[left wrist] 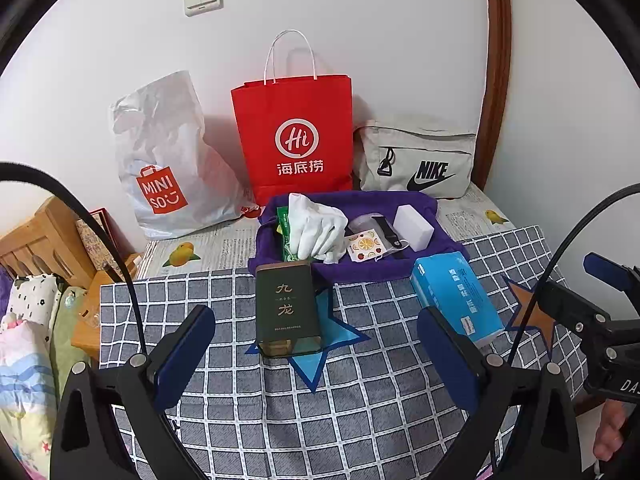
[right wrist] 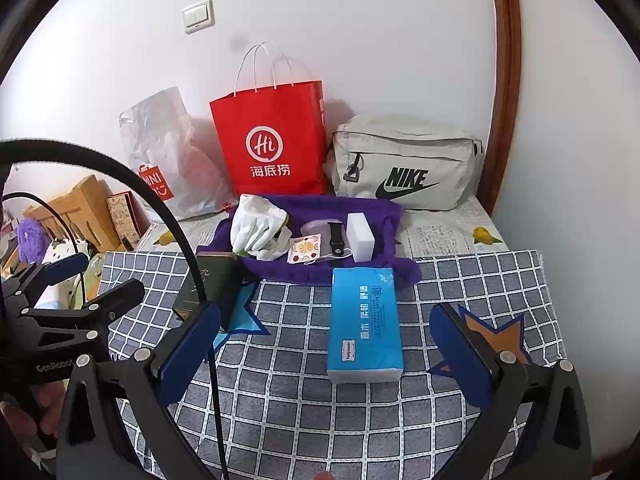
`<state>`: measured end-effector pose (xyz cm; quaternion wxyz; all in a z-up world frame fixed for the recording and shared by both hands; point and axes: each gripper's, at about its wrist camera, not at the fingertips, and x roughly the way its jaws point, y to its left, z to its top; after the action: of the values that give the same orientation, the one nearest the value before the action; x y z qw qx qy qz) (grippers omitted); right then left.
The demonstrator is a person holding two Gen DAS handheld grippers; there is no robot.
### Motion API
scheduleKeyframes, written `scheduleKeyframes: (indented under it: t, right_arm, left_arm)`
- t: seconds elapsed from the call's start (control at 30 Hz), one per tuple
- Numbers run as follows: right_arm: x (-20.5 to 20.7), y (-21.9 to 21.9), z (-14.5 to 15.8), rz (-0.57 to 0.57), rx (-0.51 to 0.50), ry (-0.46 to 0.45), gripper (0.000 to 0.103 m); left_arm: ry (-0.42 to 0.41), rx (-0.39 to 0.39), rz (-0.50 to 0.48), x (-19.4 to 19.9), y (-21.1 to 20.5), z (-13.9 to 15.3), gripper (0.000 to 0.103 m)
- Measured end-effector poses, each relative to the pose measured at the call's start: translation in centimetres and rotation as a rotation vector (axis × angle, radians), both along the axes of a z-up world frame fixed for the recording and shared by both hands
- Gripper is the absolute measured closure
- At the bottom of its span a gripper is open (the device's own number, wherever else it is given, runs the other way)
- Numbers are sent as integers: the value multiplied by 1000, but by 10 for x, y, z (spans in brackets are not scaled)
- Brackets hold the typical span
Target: Organize soft objects
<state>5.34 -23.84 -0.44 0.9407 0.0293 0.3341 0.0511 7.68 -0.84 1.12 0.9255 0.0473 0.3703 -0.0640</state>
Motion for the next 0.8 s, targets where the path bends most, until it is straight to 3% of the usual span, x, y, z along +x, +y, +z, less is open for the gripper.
scheduleKeyframes:
  t: [0.8]
  right_arm:
    - [-4,-3,3,-13,-4,-6,0]
  left_arm:
    - [12,4,-7,0,3,-5,1]
